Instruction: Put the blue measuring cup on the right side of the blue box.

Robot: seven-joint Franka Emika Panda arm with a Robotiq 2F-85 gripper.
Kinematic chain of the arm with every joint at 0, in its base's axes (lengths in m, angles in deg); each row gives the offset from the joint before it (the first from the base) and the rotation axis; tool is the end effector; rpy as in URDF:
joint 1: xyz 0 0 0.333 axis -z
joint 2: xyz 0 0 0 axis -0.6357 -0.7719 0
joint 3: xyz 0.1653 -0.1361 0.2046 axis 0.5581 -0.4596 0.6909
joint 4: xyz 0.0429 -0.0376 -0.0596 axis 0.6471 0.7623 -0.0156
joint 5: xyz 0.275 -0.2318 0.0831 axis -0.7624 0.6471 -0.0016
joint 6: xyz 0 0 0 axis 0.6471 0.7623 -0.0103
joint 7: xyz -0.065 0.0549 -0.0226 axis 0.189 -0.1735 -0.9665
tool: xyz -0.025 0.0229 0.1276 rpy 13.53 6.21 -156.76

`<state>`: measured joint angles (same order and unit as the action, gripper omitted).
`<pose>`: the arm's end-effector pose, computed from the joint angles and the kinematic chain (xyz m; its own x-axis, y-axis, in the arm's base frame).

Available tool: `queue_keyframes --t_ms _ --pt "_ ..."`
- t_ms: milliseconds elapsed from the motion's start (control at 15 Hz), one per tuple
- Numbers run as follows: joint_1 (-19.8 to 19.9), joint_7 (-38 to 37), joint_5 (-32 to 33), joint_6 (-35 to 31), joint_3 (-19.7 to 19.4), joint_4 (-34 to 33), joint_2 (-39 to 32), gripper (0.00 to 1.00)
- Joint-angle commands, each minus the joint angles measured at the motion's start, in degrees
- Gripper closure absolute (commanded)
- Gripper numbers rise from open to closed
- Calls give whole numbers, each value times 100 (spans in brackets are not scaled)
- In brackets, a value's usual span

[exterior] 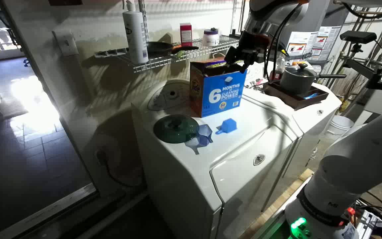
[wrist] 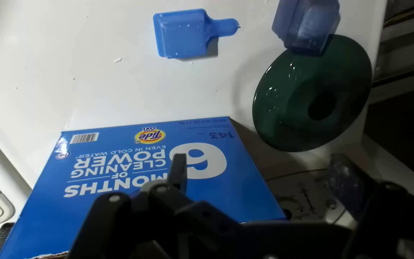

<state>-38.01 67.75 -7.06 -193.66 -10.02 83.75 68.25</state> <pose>0.4410 -0.0967 0.5115 0.9550 -0.1923 0.2260 -0.1540 -0.9722 -0.1763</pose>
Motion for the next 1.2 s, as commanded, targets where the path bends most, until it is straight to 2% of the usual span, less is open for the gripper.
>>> queue_keyframes --t_ms 0,400,533,867,1133 --pt "129 43 -54 18 109 -13 -14 0" --pt "129 43 -54 18 109 -13 -14 0" --pt "300 -928 215 257 389 23 -194 0" --pt "248 -2366 132 1114 950 366 -194 0" --pt "331 -3775 179 1016 1356 944 -27 0"
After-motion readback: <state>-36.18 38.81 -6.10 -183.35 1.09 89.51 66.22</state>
